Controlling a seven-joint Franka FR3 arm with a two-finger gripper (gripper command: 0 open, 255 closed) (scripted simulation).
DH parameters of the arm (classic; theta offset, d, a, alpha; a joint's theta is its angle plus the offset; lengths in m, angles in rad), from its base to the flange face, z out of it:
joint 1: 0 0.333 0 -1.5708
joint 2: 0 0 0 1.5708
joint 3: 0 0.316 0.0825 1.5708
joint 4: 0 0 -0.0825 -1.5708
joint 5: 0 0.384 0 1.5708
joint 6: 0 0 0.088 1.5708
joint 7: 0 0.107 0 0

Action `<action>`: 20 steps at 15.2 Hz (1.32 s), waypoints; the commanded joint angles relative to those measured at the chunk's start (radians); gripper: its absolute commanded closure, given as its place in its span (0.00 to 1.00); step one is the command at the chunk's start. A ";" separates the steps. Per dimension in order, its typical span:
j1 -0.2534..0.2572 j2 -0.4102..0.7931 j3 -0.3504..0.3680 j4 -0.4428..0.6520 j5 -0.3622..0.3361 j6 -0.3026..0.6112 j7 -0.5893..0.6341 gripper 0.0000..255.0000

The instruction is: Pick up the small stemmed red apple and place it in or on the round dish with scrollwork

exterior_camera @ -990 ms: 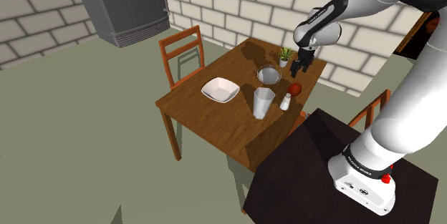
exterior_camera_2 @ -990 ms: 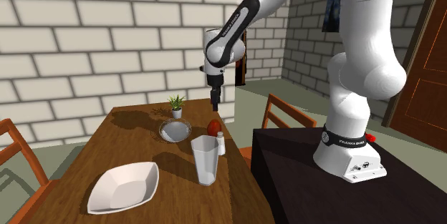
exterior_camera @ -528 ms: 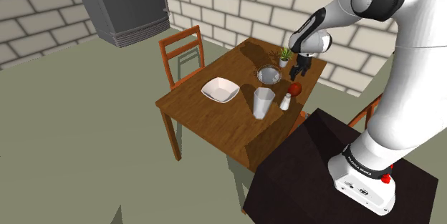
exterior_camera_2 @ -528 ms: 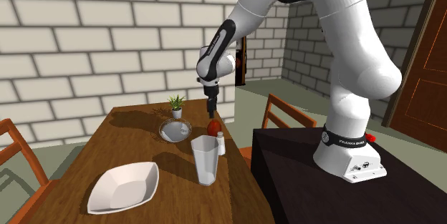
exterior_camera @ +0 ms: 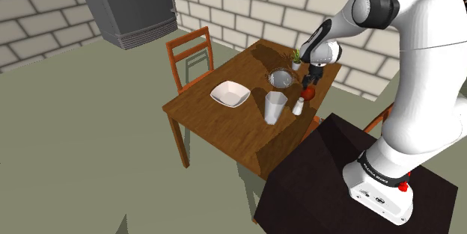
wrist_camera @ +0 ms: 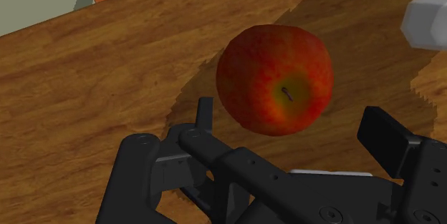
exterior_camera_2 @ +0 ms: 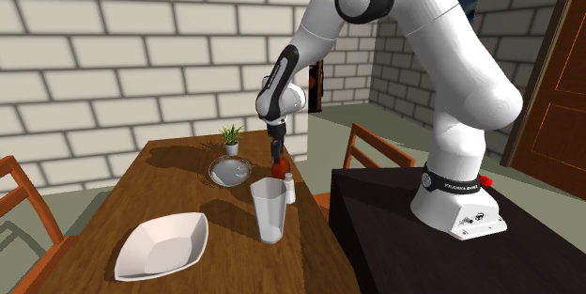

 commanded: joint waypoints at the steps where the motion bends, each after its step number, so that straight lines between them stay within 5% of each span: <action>1: -0.010 0.025 0.010 0.008 0.010 0.018 -0.008 0.00; 9: -0.012 0.032 0.013 0.010 0.013 0.022 -0.010 0.00; 10: -0.012 0.032 0.013 0.010 0.013 0.022 -0.010 1.00; 20: -0.008 0.020 0.008 0.006 0.008 0.014 -0.007 1.00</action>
